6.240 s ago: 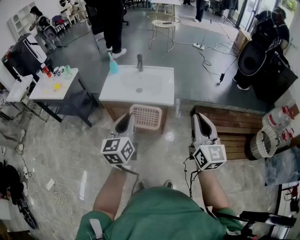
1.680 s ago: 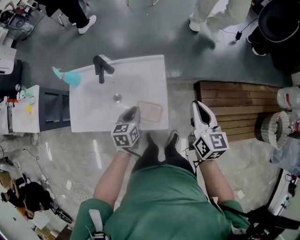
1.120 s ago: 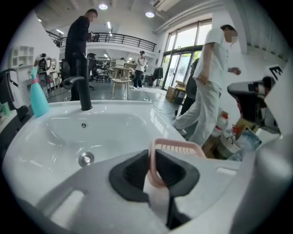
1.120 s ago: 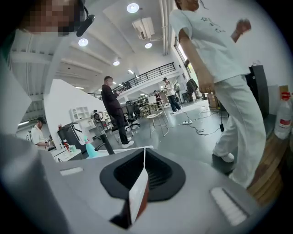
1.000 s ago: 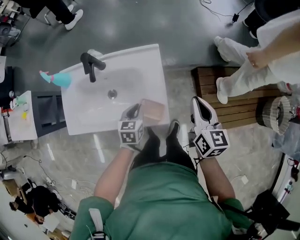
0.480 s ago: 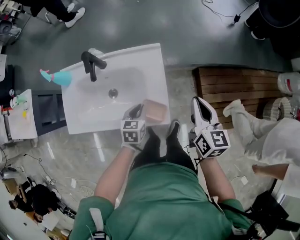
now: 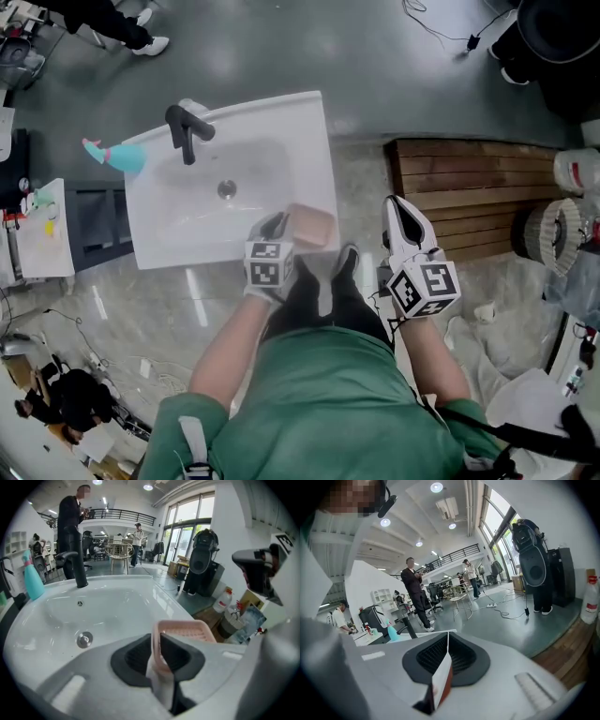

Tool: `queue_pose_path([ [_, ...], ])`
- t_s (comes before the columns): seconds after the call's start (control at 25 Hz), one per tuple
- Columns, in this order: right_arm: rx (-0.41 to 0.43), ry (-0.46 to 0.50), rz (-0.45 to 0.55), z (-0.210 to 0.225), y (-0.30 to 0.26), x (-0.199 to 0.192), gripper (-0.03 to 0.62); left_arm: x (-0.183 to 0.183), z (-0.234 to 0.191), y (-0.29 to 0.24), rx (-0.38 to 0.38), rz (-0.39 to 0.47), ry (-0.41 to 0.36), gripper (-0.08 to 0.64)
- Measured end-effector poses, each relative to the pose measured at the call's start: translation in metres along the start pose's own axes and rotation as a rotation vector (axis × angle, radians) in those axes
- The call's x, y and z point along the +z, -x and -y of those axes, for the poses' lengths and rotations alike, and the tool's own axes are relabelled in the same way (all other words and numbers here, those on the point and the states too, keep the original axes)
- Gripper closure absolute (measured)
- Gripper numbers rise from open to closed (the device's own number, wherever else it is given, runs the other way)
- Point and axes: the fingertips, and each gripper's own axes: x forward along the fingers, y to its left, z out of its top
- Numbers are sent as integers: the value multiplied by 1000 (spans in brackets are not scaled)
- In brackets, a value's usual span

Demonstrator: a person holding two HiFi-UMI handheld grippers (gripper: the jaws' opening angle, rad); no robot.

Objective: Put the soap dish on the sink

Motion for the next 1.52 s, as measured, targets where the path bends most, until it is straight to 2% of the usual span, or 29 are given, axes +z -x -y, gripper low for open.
queue_pose_path([
  [0.2, 8, 6, 3, -5, 1, 3, 584, 4, -4, 5, 18, 15, 4, 469],
  [0.56, 17, 42, 32, -14, 8, 21, 584, 43, -17, 41, 52, 129, 40, 468],
  [0.92, 38, 79, 84, -29, 21, 51, 584, 101, -19, 98, 60, 292, 76, 485],
  [1.12, 49, 106, 132, -32, 34, 75, 584, 143, -5, 135, 40, 422, 87, 511],
  [1.32, 65, 132, 182, -49, 42, 103, 584, 188, 0, 177, 46, 542, 49, 560],
  [1.52, 86, 170, 230, -60, 51, 128, 584, 218, 15, 212, 32, 641, 23, 561],
])
